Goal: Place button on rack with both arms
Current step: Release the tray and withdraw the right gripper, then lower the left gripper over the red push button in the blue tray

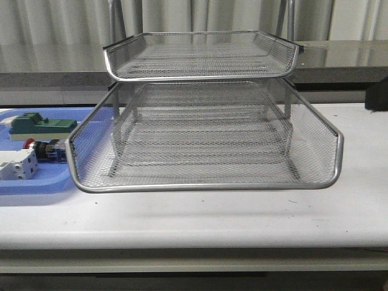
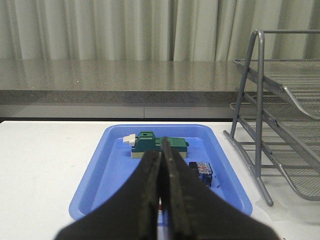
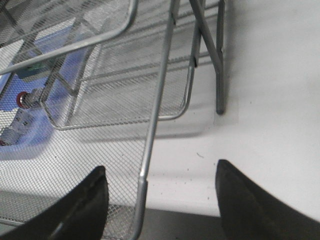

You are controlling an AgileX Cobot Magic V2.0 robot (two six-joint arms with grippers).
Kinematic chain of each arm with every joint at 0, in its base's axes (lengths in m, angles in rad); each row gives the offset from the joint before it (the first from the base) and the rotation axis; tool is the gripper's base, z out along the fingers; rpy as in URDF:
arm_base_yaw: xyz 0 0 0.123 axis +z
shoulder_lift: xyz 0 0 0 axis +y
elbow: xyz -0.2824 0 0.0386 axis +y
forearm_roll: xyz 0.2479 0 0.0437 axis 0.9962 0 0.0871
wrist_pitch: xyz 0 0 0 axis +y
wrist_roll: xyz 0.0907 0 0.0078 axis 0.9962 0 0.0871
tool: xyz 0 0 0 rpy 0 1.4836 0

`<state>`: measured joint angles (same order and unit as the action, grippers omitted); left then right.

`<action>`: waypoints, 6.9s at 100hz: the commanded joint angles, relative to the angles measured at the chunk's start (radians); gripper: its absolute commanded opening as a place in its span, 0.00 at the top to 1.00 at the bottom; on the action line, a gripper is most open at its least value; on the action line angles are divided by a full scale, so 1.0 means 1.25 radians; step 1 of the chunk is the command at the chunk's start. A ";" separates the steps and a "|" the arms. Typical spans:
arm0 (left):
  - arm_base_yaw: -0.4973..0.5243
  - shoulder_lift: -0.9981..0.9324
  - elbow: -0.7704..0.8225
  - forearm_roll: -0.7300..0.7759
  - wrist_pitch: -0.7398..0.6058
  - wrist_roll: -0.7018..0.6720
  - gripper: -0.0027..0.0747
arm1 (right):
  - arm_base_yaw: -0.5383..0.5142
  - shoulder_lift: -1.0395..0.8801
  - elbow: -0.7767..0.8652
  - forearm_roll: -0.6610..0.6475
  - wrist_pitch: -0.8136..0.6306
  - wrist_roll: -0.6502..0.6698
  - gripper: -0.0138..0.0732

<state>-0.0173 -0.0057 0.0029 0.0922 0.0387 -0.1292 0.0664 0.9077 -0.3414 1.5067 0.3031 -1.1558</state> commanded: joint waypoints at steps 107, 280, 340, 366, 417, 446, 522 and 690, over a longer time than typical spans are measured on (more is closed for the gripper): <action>0.002 -0.024 0.033 -0.007 -0.056 -0.009 0.99 | -0.003 -0.158 -0.394 -1.191 0.397 0.838 0.39; 0.002 0.285 -0.385 -0.090 0.280 0.001 0.99 | -0.003 -0.333 -0.394 -1.233 0.571 0.875 0.92; 0.002 0.924 -0.829 -0.089 0.422 0.081 0.99 | -0.003 -0.333 -0.394 -1.233 0.571 0.875 0.92; 0.002 1.121 -0.942 -0.085 0.427 0.086 0.96 | -0.003 -0.333 -0.394 -1.233 0.571 0.875 0.92; 0.000 1.183 -0.963 -0.107 0.399 0.190 0.11 | -0.003 -0.333 -0.394 -1.233 0.571 0.875 0.92; 0.000 1.198 -1.001 -0.115 0.406 0.284 0.11 | -0.003 -0.333 -0.394 -1.233 0.571 0.875 0.92; -0.023 1.584 -1.441 -0.165 0.804 0.773 0.11 | -0.003 -0.333 -0.394 -1.233 0.571 0.875 0.92; -0.078 1.761 -1.441 -0.121 0.724 0.835 0.11 | -0.003 -0.333 -0.394 -1.232 0.571 0.875 0.92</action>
<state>-0.1134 2.2492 -1.7706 -0.0529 0.9510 0.9146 0.0664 0.4868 -0.7996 -0.0241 1.0759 -0.0622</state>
